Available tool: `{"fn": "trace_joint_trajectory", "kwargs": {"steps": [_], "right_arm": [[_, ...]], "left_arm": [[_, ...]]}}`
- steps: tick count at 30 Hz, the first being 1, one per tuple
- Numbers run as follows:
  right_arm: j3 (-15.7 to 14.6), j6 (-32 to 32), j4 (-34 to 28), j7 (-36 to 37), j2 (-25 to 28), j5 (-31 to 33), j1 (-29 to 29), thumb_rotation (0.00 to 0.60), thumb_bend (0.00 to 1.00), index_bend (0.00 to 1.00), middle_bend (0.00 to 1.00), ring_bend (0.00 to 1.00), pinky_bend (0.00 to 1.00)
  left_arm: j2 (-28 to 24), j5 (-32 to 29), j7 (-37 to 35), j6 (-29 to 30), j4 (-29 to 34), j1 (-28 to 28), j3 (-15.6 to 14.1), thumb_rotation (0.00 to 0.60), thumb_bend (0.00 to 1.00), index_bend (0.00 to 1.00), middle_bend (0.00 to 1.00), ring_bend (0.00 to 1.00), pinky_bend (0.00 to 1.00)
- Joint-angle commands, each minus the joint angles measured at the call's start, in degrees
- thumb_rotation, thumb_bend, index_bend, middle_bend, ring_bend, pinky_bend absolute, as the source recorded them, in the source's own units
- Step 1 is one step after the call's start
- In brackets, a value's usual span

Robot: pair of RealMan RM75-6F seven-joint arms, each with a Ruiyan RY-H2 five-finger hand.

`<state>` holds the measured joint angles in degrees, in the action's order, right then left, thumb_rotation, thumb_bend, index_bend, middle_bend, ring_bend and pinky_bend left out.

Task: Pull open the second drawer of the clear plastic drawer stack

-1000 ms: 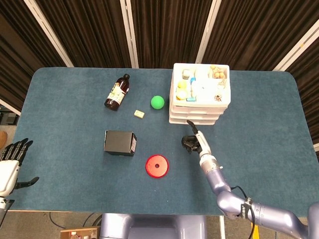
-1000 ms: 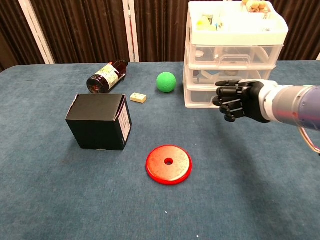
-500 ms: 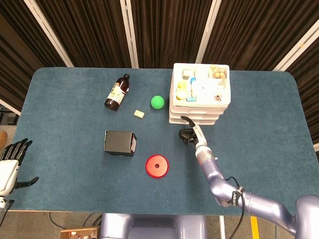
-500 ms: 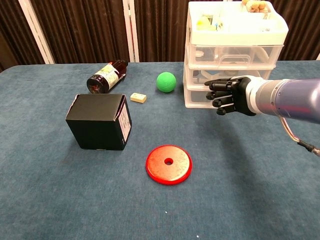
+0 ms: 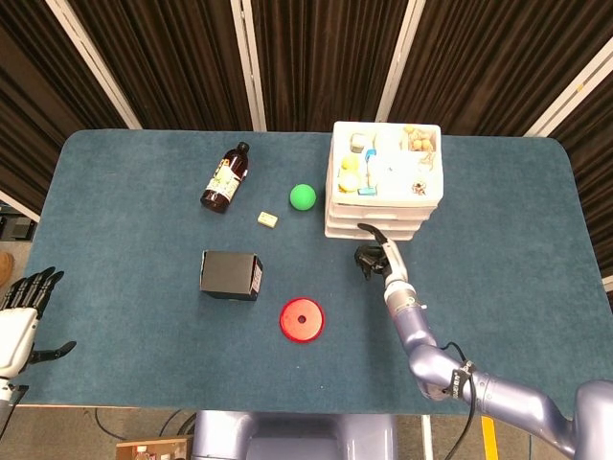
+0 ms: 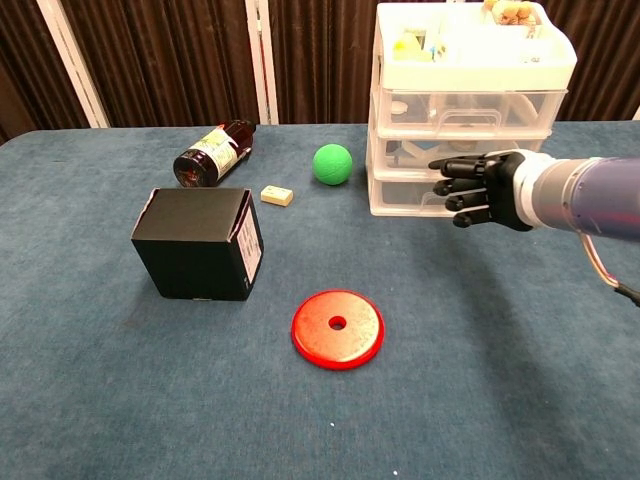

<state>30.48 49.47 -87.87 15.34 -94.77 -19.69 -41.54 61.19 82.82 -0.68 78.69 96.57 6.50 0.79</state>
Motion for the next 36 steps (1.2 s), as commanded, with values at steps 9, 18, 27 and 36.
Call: {"fn": "trace_joint_trajectory", "kwargs": {"steps": [9, 18, 27, 36], "right_arm": [[0.7, -0.2, 0.5, 0.2, -0.1, 1.1, 0.5, 0.6, 0.8, 0.0, 0.79, 0.8, 0.82], [2.2, -2.1, 1.4, 0.6, -0.8, 1.3, -0.7, 0.6, 0.81, 0.09, 0.79, 0.8, 0.82], [3.1, -3.0, 2.9, 0.5, -1.1, 3.2, -1.7, 0.6, 0.82, 0.19, 0.79, 0.8, 0.82], [1.9, -4.3, 1.7, 1.1, -0.9, 4.1, -0.6, 0.6, 0.82, 0.22, 0.79, 0.8, 0.82]], "left_arm": [[0.0, 0.0, -0.2, -0.2, 0.1, 0.1, -0.1, 0.6, 0.03, 0.01, 0.0, 0.0, 0.01], [-0.2, -0.2, -0.4, -0.8, 0.3, 0.4, -0.1, 0.6, 0.03, 0.01, 0.0, 0.0, 0.01], [-0.4, -0.3, -0.6, -1.0, 0.4, 0.5, -0.1, 0.6, 0.03, 0.01, 0.0, 0.0, 0.01], [-0.3, -0.4, -0.1, -1.0, 0.5, 0.5, -0.1, 0.6, 0.03, 0.01, 0.0, 0.0, 0.01]]}}
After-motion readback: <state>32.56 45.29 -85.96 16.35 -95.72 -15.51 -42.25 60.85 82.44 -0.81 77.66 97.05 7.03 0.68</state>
